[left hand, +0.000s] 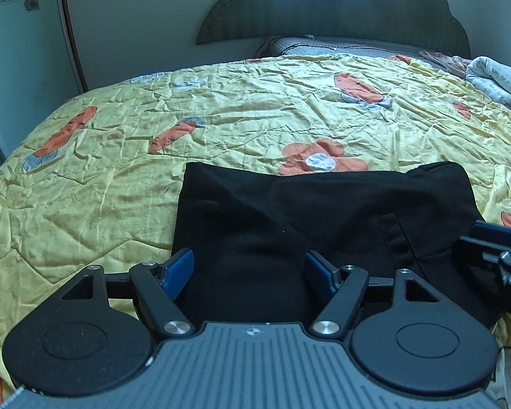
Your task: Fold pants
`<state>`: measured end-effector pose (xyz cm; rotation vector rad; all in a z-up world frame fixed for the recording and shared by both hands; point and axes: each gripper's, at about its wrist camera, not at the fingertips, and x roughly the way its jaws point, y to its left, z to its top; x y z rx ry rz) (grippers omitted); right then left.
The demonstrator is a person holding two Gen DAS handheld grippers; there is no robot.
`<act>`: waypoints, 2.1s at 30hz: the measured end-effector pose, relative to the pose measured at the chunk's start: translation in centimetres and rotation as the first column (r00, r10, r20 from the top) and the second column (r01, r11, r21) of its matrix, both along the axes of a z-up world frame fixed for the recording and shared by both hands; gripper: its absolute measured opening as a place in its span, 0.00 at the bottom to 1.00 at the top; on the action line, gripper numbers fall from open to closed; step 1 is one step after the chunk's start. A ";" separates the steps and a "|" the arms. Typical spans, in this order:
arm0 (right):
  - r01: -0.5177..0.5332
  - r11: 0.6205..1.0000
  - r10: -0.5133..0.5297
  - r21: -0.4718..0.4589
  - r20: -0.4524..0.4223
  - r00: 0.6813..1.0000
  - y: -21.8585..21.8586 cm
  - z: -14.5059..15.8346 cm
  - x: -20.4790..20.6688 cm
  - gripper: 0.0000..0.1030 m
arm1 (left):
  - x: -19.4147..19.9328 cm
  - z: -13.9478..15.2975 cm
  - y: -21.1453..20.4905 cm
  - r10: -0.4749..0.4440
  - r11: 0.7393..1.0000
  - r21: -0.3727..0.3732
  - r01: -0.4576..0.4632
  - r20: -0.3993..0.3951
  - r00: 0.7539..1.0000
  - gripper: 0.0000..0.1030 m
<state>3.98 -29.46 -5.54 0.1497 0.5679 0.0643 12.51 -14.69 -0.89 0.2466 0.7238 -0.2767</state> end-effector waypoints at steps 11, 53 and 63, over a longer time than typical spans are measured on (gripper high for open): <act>-0.008 1.000 0.008 -0.002 -0.010 1.000 0.0 -0.4 -0.7 0.32 | -1.2 0.0 0.1 -0.016 1.000 0.018 0.016 0.010 1.000 0.77; -0.158 0.783 0.243 0.602 -0.061 0.968 -8.7 -5.2 6.5 0.35 | 6.4 -2.2 10.1 -0.240 0.809 -0.587 -0.011 -0.349 0.906 0.43; -0.080 0.922 0.099 0.379 -0.031 0.995 -4.4 -2.5 4.2 0.32 | 3.6 -0.2 7.3 -0.135 0.934 -0.353 0.052 -0.214 0.967 0.24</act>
